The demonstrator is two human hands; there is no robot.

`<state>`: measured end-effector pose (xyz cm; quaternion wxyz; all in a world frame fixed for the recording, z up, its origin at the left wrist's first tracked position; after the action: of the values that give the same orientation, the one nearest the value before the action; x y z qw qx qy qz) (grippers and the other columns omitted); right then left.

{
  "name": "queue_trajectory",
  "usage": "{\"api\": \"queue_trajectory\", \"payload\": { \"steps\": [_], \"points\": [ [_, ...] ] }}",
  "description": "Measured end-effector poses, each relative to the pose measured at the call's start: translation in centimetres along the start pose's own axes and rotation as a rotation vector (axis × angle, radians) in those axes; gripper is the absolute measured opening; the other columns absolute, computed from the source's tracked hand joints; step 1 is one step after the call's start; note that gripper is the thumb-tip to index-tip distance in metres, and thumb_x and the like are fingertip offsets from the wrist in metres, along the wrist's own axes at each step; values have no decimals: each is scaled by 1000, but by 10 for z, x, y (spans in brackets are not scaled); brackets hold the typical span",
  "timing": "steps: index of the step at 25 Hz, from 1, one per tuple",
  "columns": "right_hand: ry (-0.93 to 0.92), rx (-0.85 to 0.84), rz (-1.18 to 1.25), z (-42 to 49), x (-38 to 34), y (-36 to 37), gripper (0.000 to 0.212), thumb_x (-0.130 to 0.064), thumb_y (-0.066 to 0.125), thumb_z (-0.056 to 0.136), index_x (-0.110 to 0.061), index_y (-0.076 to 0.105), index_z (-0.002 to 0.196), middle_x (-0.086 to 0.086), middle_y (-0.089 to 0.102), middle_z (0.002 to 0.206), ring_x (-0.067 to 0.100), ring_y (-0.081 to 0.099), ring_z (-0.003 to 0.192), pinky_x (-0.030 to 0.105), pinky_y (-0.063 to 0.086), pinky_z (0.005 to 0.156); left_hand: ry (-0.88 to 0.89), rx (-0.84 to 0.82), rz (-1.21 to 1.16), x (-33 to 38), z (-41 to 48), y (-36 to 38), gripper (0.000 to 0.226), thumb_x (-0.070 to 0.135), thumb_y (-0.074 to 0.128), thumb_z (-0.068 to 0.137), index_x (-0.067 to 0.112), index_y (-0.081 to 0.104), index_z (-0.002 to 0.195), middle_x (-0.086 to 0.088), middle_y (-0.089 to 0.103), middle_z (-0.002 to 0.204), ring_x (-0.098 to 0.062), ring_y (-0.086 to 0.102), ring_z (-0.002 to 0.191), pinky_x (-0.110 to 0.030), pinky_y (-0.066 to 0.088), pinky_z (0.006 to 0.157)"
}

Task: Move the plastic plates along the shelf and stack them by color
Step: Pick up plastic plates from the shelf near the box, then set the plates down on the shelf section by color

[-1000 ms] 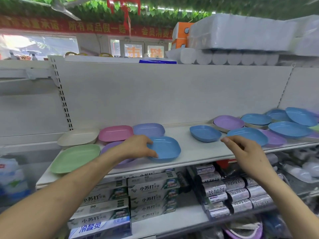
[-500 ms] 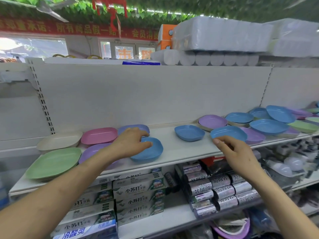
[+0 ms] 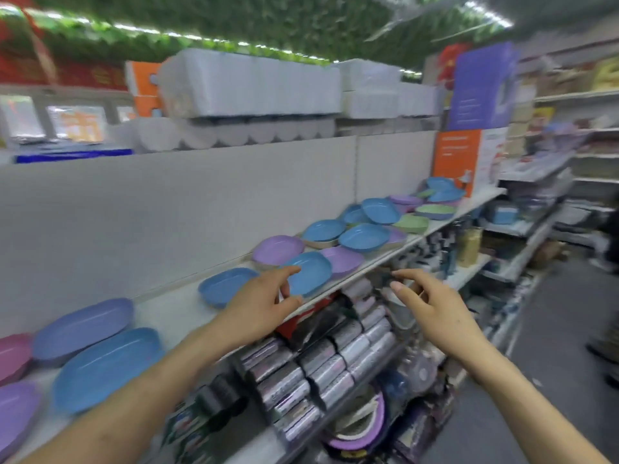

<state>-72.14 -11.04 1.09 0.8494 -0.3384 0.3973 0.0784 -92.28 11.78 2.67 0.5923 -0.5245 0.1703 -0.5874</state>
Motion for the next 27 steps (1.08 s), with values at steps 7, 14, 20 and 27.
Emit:
{"api": "queue_trajectory", "payload": {
  "steps": [7,14,20,27],
  "points": [
    [242,179,-213,-18,74,-123,30,-49,55,102,-36,61,128,-6,58,72,5,61,67,23,43,58,283,-208,-273,117,123,137,54,36,66,95,33,48,146,10,64,94,-7,62,79,-31,53,81],
    [375,274,-339,14,137,-186,39,-53,55,100,-37,55,136,-5,58,77,8,60,66,28,49,64,349,-341,-408,164,225,235,57,36,63,96,34,43,149,9,63,87,-5,59,67,-37,53,78],
    [434,317,-410,38,179,-224,45,-54,57,99,-37,52,140,-5,65,88,7,63,75,34,54,75,430,-415,-449,224,289,293,57,37,58,101,32,37,154,6,64,89,-4,61,66,-27,49,69],
    [421,331,-431,68,259,-290,48,-54,60,98,-38,50,142,-9,66,91,4,64,82,36,55,81,489,-437,-471,303,343,365,56,39,57,101,34,37,153,9,63,89,-2,59,70,-20,45,67]
  ]
}}
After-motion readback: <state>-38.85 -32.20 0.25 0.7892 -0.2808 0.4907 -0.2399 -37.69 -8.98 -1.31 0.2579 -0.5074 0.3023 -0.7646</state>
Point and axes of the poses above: each hand's wrist, its own z-axis towards the middle knuckle, its own y-axis out of the palm, x = y × z, the point moved 5 cm from there along z, towards the middle knuckle
